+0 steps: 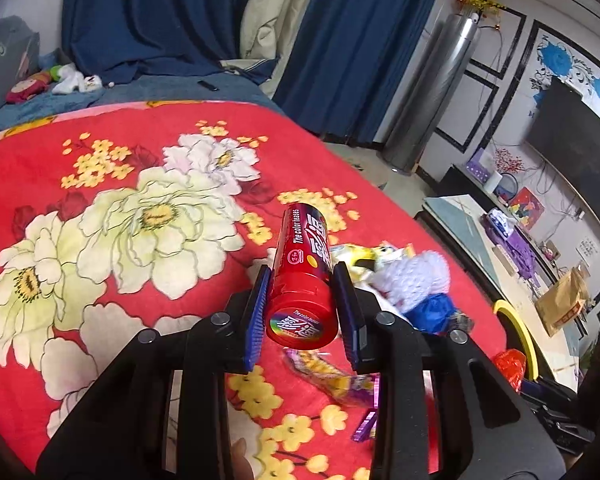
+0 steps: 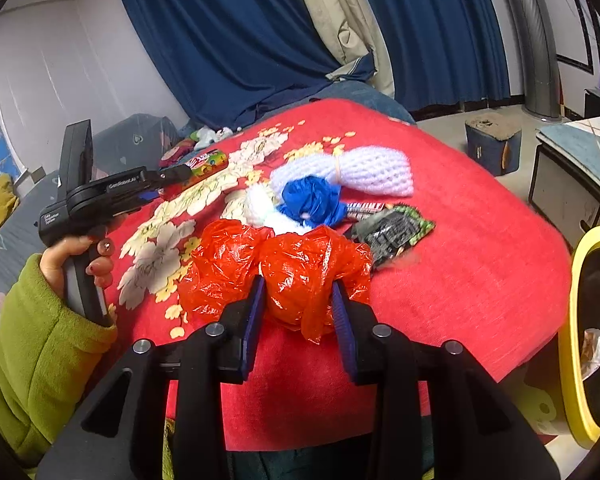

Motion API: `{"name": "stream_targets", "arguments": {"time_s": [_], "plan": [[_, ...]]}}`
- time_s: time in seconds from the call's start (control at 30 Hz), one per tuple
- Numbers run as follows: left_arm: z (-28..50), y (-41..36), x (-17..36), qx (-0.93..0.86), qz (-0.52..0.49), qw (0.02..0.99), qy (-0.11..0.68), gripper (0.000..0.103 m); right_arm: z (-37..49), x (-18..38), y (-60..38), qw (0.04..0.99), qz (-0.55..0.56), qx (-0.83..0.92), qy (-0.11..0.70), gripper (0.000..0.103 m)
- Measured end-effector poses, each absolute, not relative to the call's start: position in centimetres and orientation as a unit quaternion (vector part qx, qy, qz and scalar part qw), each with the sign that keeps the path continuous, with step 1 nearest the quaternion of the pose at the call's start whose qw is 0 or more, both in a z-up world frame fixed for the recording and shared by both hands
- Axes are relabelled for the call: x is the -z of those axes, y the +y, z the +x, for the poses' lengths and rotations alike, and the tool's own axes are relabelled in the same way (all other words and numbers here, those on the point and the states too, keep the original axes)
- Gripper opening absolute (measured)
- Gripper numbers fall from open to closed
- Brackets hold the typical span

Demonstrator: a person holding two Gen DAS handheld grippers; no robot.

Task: Collect trash
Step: 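Grasp the red plastic bags with the right gripper while the left gripper grasps the red candy tube, then carry the red bags and red candy tube together over the yellow bin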

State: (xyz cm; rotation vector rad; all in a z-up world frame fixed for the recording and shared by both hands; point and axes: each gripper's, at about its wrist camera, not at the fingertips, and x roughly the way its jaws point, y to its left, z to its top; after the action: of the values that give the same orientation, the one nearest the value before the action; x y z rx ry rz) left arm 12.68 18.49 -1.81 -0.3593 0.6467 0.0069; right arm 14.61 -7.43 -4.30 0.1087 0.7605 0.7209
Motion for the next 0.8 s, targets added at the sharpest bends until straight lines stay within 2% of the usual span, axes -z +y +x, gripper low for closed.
{"name": "stream_targets", "arguments": {"time_s": [0.8], "plan": [[12.6,10.0,-0.4,0.08,-0.128,0.941,0.302,0.024,15.9,0.8,-12.4,0.904,0.074,-0.291,0.305,0.032]]}}
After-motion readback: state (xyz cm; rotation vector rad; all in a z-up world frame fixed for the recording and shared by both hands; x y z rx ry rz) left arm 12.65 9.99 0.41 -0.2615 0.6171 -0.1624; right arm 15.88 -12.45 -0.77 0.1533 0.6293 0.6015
